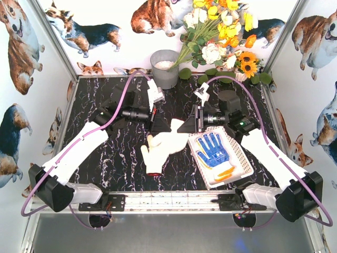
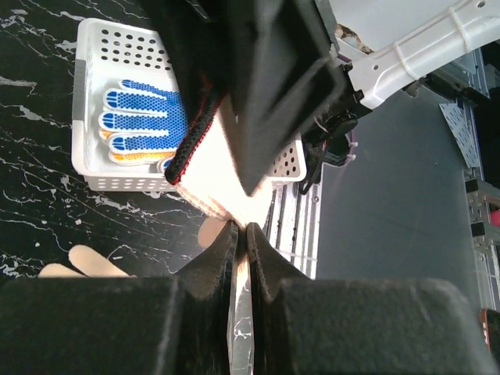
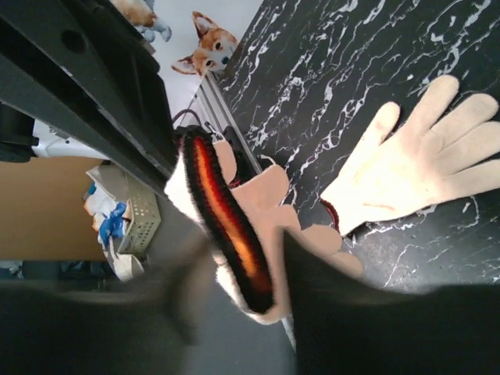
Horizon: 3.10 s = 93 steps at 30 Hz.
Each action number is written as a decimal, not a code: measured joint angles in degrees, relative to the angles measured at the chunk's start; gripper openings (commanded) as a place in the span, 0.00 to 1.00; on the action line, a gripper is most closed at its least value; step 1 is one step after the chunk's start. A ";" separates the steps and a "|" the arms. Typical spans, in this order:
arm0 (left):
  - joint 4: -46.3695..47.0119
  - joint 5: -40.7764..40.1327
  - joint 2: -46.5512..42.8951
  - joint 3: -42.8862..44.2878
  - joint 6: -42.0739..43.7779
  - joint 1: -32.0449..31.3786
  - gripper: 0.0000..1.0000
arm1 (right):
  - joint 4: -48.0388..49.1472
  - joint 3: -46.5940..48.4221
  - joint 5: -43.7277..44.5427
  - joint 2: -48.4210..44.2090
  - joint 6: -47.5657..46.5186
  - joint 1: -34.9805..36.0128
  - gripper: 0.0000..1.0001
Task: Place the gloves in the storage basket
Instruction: Pair the glove with the glove.
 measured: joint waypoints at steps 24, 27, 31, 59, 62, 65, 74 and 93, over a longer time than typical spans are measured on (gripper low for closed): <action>18.40 -15.19 -8.02 -13.27 -9.05 18.84 0.91 | -1.55 4.59 7.15 7.19 -3.65 5.60 0.00; 18.14 -20.85 -9.75 -16.57 -8.90 22.71 0.92 | -1.57 7.17 10.03 11.41 -6.32 6.32 0.00; 16.74 -29.35 -12.24 -19.32 -7.89 25.27 0.93 | -1.68 11.28 14.53 17.05 -11.02 6.64 0.00; 14.53 -42.58 -12.59 -20.83 -5.49 26.64 0.95 | 5.03 21.57 15.19 43.39 -37.99 14.23 0.00; 14.53 -42.42 -12.37 -20.83 -5.49 26.64 0.96 | 5.33 18.86 14.71 43.32 -38.01 16.11 0.00; 14.56 -42.40 -12.28 -20.83 -5.49 26.64 0.96 | 5.33 16.20 14.64 43.08 -38.10 17.33 0.00; 14.56 -41.38 -11.56 -20.83 -5.49 26.64 0.96 | 5.44 12.02 15.74 39.39 -38.07 18.40 0.09; 19.37 -26.88 -9.68 -29.35 -18.84 26.34 0.88 | 4.85 0.96 25.44 17.81 -22.73 22.18 0.37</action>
